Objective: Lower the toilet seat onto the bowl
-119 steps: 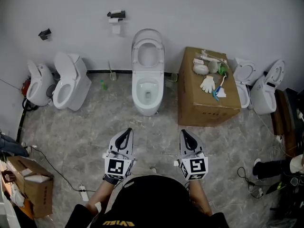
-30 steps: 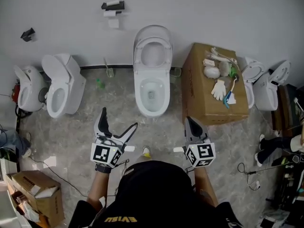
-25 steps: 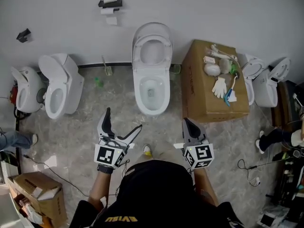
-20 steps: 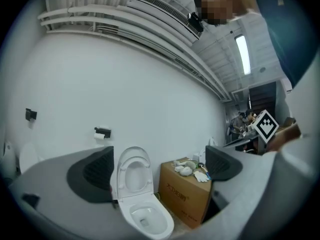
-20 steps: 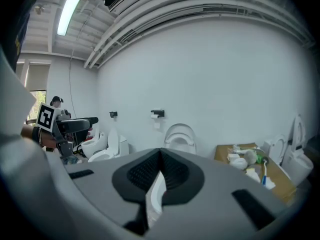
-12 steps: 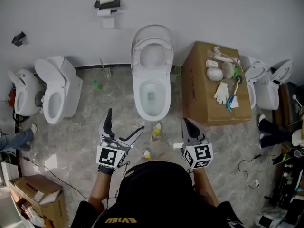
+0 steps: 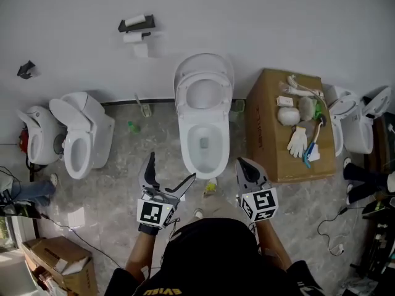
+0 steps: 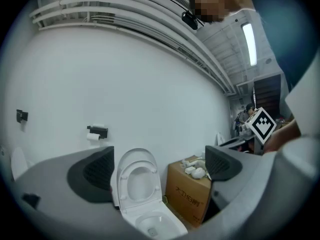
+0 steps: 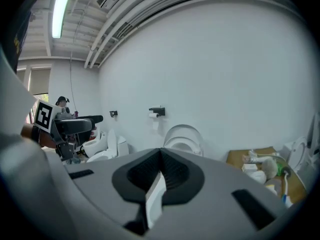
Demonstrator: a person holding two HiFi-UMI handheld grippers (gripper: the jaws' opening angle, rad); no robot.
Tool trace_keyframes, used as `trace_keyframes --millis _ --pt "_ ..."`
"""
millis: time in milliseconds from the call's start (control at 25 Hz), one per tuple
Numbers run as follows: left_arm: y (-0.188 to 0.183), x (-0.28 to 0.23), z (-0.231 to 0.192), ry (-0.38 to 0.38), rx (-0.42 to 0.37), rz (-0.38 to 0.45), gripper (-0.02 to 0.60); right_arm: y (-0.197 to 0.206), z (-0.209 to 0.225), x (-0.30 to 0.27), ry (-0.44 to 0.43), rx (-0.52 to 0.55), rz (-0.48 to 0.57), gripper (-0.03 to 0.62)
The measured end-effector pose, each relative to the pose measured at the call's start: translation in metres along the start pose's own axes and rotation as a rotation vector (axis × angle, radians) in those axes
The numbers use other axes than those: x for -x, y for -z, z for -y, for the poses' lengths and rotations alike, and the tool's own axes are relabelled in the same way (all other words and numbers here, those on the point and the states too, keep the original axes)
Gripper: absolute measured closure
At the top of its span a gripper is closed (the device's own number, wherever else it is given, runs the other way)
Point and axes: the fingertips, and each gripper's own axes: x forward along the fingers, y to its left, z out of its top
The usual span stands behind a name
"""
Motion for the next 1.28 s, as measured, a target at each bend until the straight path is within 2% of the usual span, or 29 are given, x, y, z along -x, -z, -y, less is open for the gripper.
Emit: trace_keyframes --millis 240,440,560,920,1120,1280 --pt "0.001 -0.048 -0.021 -0.046 -0.006 -0.042 0.003 -0.007 0.03 -0.042 -0.031 -0.029 -0.009 0.602" --pt "0.005 -0.09 -0.03 -0.07 -0.017 -0.085 0.003 -0.035 0.043 -0.073 -0.107 -0.017 0.056 0.602" --pt "0.01 -0.114 -0.027 -0.075 -0.023 -0.105 0.003 -0.042 0.055 -0.086 -0.121 -0.021 0.067 0.602" --pt "0.016 -0.16 -0.039 -0.084 -0.03 -0.125 0.003 -0.025 0.076 -0.105 -0.102 -0.081 0.008 0.602" --pt "0.034 -0.179 -0.067 -0.03 -0.067 -0.151 0.003 -0.021 0.075 -0.118 -0.055 -0.092 -0.016 0.602" --pt "0.046 -0.193 -0.089 -0.001 -0.041 -0.166 0.003 -0.029 0.074 -0.117 0.006 -0.088 -0.018 0.602"
